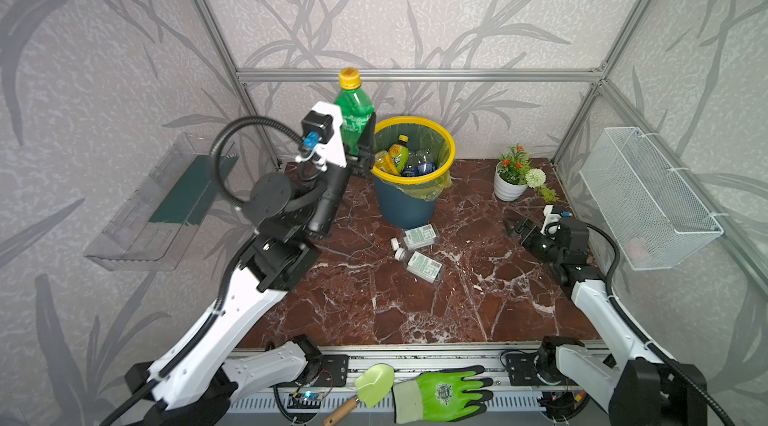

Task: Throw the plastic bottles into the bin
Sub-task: 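Lift the green bottle over the bin with the left gripper and release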

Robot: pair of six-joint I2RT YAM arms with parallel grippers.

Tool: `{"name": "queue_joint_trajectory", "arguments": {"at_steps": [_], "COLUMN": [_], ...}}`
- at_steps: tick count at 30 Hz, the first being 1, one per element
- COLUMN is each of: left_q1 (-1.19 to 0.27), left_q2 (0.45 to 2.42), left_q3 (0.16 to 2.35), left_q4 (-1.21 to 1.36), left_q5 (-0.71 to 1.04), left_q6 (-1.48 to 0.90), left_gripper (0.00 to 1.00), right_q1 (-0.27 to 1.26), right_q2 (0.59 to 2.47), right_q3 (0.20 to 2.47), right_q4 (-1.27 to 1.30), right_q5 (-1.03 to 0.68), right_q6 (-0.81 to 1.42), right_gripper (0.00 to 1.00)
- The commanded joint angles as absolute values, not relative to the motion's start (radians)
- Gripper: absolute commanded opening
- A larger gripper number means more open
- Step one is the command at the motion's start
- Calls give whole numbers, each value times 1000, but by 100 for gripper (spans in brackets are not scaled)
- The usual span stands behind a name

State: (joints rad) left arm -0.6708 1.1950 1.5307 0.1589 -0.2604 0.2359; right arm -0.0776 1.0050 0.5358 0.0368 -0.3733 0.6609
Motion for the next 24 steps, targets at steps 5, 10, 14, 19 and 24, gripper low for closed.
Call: {"name": "queue_joint_trajectory", "arguments": {"at_steps": [5,10,14,19,24], "left_q1": [-617,-617,-617,-620,-624], "left_q2": [1625,1592,1482,1356,1298], "left_q3": [1750,1760,1696,1580,1466], "left_q4": [-6,28,66,74,52], "left_q5": [-189,-174,-129,-87,-95], "left_q6": [75,67,111,101,90], "left_gripper": [80,99,99,99,99], "right_q1": [-75,-75,-76,-76,-75], "right_q2": [970,947,950,985,1009], "right_q3": [565,570,563,561,564], "right_q4": [4,-25,-16,15,27], "right_q5": [-368,-357,-351,-373,-381], "right_q6": [644,608,607,629,631], "right_gripper": [97,97,98,98,98]}}
